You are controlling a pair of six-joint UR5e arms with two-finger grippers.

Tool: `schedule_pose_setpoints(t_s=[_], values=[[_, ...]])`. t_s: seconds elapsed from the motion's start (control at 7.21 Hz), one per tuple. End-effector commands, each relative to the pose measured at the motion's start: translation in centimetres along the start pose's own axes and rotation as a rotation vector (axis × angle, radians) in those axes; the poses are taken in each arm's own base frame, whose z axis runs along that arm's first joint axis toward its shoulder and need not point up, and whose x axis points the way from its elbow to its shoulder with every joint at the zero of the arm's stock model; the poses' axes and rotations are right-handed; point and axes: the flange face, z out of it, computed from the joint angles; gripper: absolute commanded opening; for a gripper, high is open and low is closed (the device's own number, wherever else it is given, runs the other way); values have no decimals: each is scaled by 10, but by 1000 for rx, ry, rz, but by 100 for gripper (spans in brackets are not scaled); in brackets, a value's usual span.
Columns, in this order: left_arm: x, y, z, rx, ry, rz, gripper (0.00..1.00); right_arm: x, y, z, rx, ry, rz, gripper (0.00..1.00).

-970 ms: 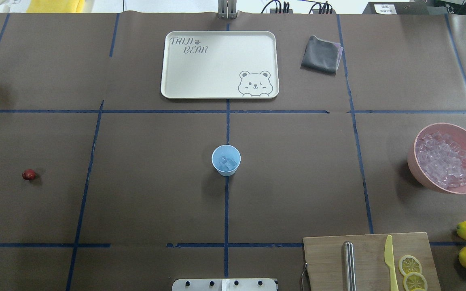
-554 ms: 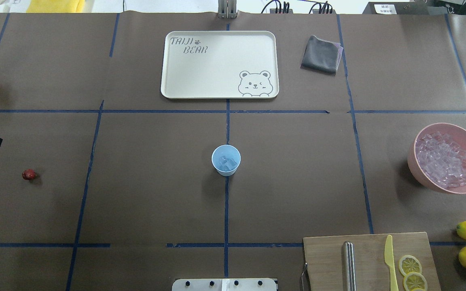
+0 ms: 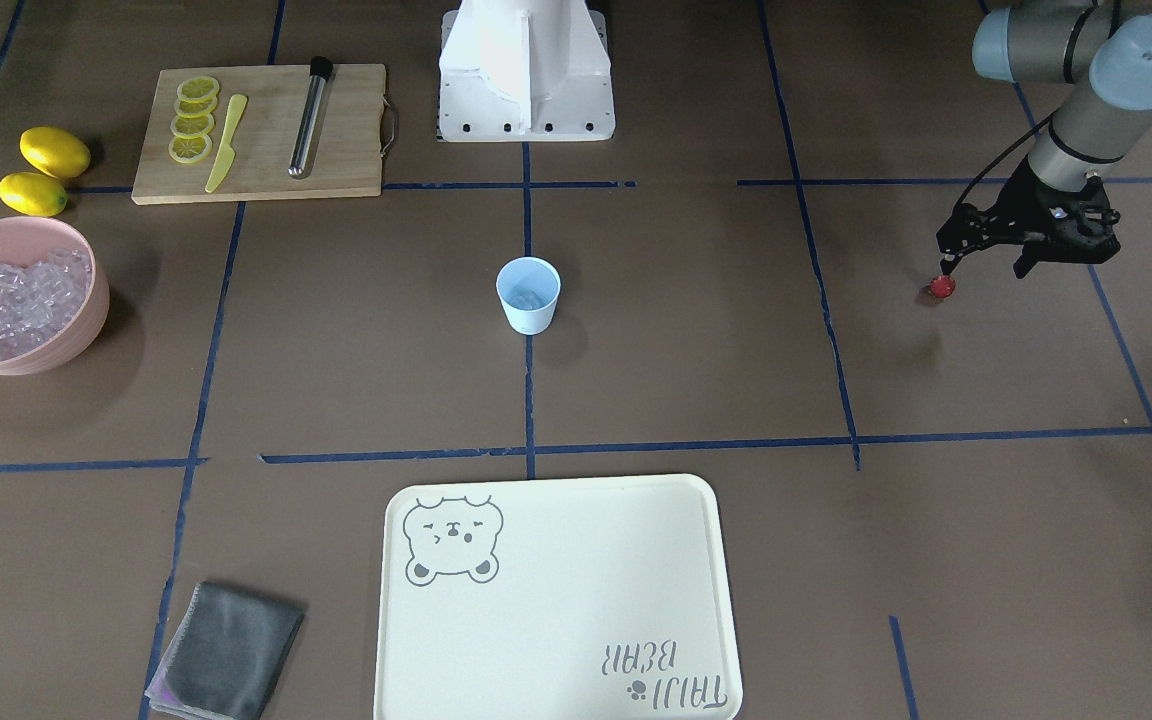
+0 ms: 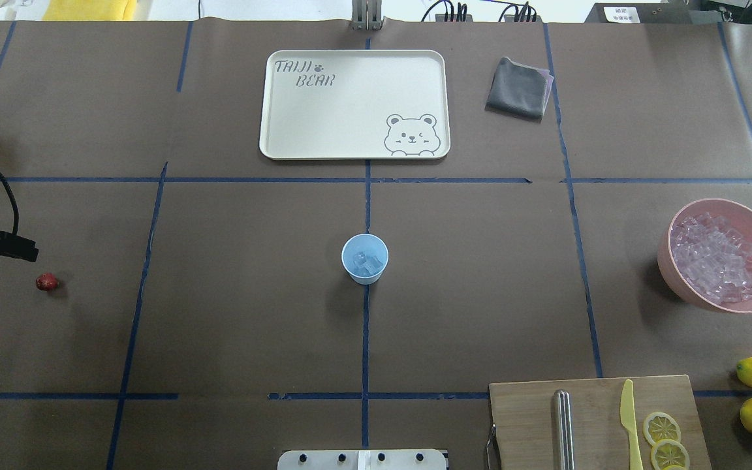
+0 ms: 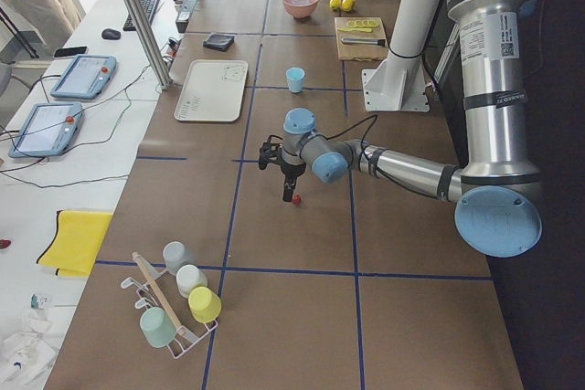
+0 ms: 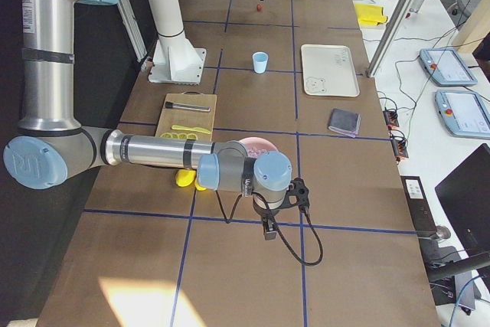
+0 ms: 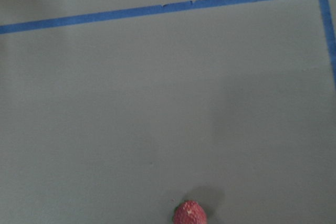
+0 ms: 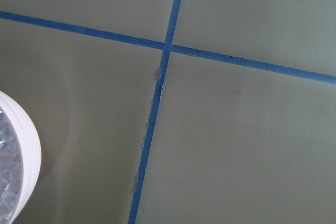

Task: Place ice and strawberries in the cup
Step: 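Move the left gripper down over the red strawberry, then close the left gripper on the red strawberry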

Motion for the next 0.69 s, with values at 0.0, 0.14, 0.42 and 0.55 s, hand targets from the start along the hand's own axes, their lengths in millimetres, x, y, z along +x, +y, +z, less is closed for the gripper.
schedule_pose_setpoints(t_s=[0.0, 0.14, 0.42, 0.55], values=[[5, 14, 34, -14, 31, 3, 100, -2, -1, -2, 4, 1, -3, 99], [10, 18, 42, -31, 31, 12, 100, -2, -1, -2, 5, 1, -4, 99], [11, 22, 48, -49, 33, 15, 100, -2, -1, -2, 4, 1, -3, 99], [11, 22, 48, -49, 33, 14, 99, -2, -1, -2, 5, 1, -4, 99]])
